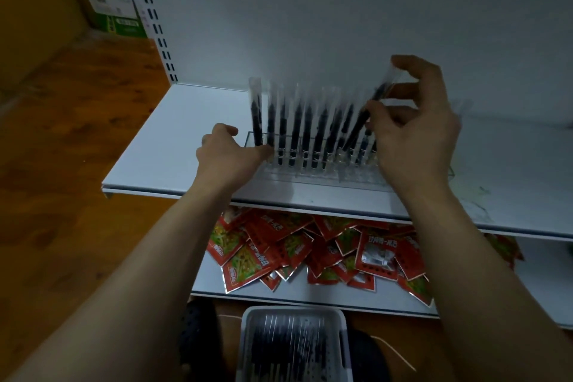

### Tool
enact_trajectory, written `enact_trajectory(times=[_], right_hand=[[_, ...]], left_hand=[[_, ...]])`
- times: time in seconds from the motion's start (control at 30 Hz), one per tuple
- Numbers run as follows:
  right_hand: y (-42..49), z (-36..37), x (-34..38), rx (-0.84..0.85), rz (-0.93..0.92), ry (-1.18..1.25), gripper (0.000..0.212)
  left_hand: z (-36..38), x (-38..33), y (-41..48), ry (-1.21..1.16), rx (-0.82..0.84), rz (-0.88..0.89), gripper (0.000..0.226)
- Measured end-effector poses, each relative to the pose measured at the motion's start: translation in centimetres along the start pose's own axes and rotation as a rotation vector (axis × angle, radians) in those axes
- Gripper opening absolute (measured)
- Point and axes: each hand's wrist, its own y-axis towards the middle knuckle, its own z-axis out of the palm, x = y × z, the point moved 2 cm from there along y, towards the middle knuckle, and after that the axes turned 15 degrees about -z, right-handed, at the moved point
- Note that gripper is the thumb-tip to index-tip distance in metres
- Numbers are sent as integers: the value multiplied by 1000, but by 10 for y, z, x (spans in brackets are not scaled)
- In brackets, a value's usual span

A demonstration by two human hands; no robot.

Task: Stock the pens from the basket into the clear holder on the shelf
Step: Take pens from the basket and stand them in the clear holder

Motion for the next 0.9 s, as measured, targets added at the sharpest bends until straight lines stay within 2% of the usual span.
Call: enact_trajectory(times=[0.1, 0.17, 0.23, 0.33, 0.4, 0.47, 0.7, 0.9], right_hand=[[-4, 1, -8, 122, -54, -92, 41], [-10, 5, -13, 268, -72, -185, 53], [-17, 3, -13, 341, -42, -209, 65], [-27, -8, -2, 473, 10, -210, 78], [-33, -11, 8, 619, -2, -262, 84], [-34, -10, 15, 685, -16, -296, 87], [-32, -18, 12, 544, 72, -183, 84], [-27, -20, 14, 562, 116, -81, 83]], left_hand=[[1, 0, -1, 19, -17, 23, 76], [0, -1, -4, 34, -36, 40, 76], [-1, 1, -11, 27, -45, 47, 77], [-7, 7, -31, 2, -73, 56, 75], [-10, 15, -48, -19, -68, 65, 73], [-15, 26, -65, -51, -57, 69, 71], [-24, 61, -113, -86, -26, 62, 62], [-24, 60, -124, -134, 108, 18, 62]])
